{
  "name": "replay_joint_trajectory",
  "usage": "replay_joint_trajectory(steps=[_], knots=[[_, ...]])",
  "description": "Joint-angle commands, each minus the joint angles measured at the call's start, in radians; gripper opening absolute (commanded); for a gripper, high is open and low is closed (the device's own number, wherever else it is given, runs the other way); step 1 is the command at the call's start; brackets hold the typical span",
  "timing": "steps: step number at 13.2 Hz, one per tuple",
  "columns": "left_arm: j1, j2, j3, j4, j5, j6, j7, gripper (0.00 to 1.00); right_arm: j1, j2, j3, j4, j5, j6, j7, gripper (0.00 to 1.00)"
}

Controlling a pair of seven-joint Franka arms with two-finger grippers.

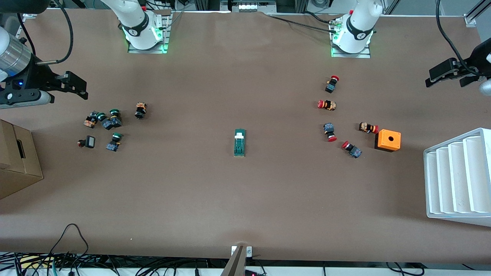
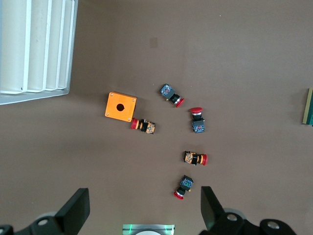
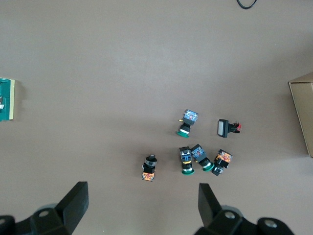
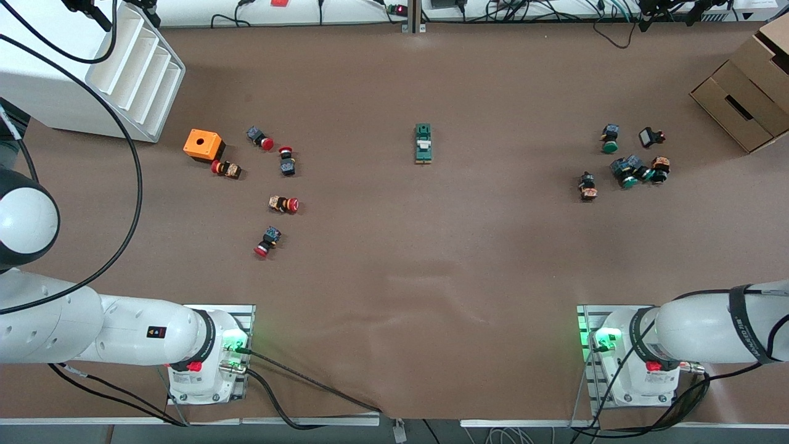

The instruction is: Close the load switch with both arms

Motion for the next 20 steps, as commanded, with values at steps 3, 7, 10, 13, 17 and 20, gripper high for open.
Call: replay_joint_trajectory(steps=[3,7,10,13,17,20], knots=[[0.017,-0.030,-0.011,-0.044,0.001,0.012,-0.007,1.00,0.004,0.009,-0.001,0.024,-0.012,-0.020,-0.009,0.99],[0.015,-0.036,-0.107,-0.045,-0.003,0.028,-0.127,1.00,0.003,0.009,-0.001,0.024,-0.011,-0.019,-0.011,0.99],[0.015,-0.031,-0.253,-0.072,-0.011,0.121,-0.309,1.00,0.003,0.018,-0.001,0.024,-0.025,-0.017,-0.012,0.99],[0.009,-0.010,-0.407,-0.119,-0.016,0.266,-0.526,1.00,0.004,0.031,-0.001,0.024,-0.029,-0.011,-0.014,0.99],[-0.031,0.080,-0.601,-0.138,0.019,0.484,-0.885,1.00,0.003,0.044,-0.001,0.026,-0.026,-0.008,-0.017,0.99],[-0.112,0.178,-0.684,-0.144,0.232,0.619,-1.121,1.00,0.003,0.044,-0.001,0.026,-0.032,-0.005,-0.008,0.99]])
